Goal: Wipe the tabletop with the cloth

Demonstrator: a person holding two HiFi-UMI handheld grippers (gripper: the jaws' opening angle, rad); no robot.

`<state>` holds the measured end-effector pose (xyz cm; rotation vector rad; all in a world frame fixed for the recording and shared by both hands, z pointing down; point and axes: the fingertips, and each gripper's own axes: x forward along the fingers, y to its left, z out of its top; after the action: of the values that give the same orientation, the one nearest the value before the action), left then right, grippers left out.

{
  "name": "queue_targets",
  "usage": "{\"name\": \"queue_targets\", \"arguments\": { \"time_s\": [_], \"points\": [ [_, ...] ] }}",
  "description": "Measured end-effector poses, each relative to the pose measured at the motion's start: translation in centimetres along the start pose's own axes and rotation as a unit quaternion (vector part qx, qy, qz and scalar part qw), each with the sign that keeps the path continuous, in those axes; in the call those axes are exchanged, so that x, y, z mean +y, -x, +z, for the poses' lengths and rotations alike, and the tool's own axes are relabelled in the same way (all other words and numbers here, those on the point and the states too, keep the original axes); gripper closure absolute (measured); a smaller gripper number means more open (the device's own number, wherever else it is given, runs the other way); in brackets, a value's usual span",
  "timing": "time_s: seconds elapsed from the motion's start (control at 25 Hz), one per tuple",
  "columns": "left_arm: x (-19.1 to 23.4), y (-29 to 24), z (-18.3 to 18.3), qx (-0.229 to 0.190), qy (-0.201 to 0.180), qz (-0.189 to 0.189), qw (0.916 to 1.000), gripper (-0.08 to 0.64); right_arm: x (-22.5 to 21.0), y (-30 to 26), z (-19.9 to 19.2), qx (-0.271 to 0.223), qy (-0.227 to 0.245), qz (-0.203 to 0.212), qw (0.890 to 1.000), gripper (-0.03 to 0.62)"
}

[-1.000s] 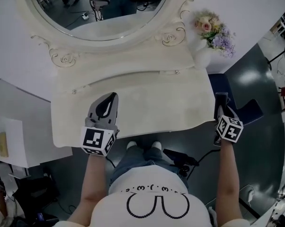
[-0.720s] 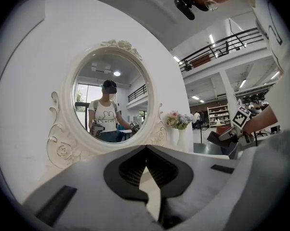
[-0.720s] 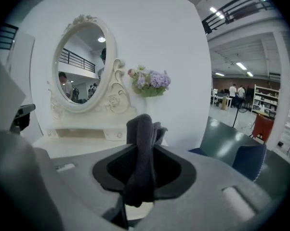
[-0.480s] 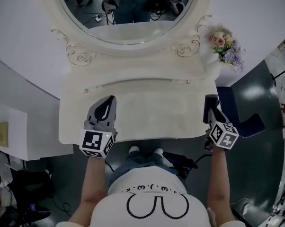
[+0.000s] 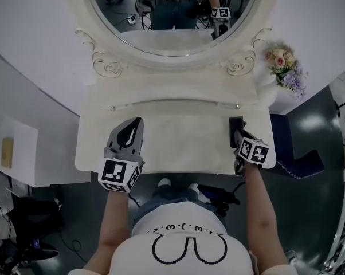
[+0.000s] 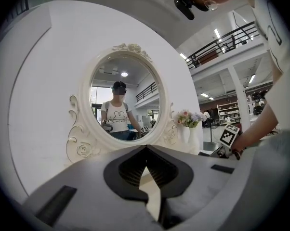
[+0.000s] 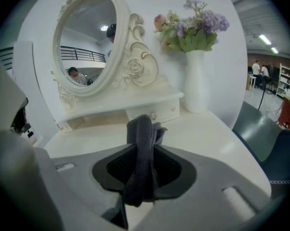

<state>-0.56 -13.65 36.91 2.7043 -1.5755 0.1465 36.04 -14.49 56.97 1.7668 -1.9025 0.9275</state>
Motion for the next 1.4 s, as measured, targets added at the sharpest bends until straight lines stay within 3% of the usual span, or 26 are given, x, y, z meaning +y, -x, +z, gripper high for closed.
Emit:
{"name": "queue_targets", "arguments": {
  "time_s": [0.2, 0.28, 0.4, 0.48, 0.68, 0.84, 1.0, 1.16, 1.28, 1.32, 1.36, 1.4],
  "points": [
    [0.8, 0.4, -0.8, 0.009, 0.004, 0.017, 0.9998, 0.558, 0.8, -2.7, -1.1, 0.036, 0.011, 0.013, 0.999, 0.485],
    [0.9, 0.4, -1.0, 0.011, 0.004, 0.021, 0.9997, 0.558, 1.4, -3.0, -1.2, 0.042, 0.016, 0.027, 0.999, 0.443],
    [0.8, 0.3, -1.1, 0.013, 0.004, 0.02, 0.9997, 0.558, 2.2, -2.5, 0.5, -0.003, 0.031, 0.036, 0.999, 0.161],
    [0.9, 0.2, -1.1, 0.012, 0.005, 0.018, 0.9997, 0.558, 2.7, -1.8, 1.5, -0.037, 0.042, 0.033, 0.998, 0.067],
    [0.5, -0.4, -0.7, 0.008, 0.004, 0.009, 0.9999, 0.558, 4.2, -0.1, 1.8, -0.037, 0.055, 0.051, 0.996, 0.057],
    [-0.3, -1.1, -0.2, 0.0, 0.001, -0.005, 1.0, 0.558, 5.6, 3.8, 4.6, -0.099, 0.061, 0.058, 0.991, 0.061],
    [-1.0, -1.3, 0.5, -0.008, -0.003, -0.018, 0.9998, 0.558, 7.8, 8.6, 8.1, -0.175, 0.09, 0.051, 0.979, 0.064],
    [-1.6, -1.5, 1.2, -0.018, -0.006, -0.032, 0.9993, 0.558, 10.2, 12.3, 10.4, -0.221, 0.142, 0.046, 0.964, 0.066],
    [-2.0, -1.4, 2.4, -0.033, -0.01, -0.04, 0.9986, 0.558, 11.3, 15.2, 12.0, -0.264, 0.154, 0.037, 0.951, 0.067],
    [-2.1, -1.3, 2.9, -0.039, -0.013, -0.042, 0.9983, 0.558, 11.2, 16.7, 12.7, -0.291, 0.154, 0.022, 0.944, 0.087],
    [-2.2, -1.3, 3.5, -0.046, -0.015, -0.043, 0.9979, 0.558, 11.0, 18.6, 13.5, -0.326, 0.154, 0.001, 0.933, 0.295],
    [-2.3, -1.2, 4.2, -0.054, -0.018, -0.044, 0.9974, 0.558, 10.9, 20.4, 14.3, -0.359, 0.157, -0.019, 0.92, 0.594]
  ]
}}
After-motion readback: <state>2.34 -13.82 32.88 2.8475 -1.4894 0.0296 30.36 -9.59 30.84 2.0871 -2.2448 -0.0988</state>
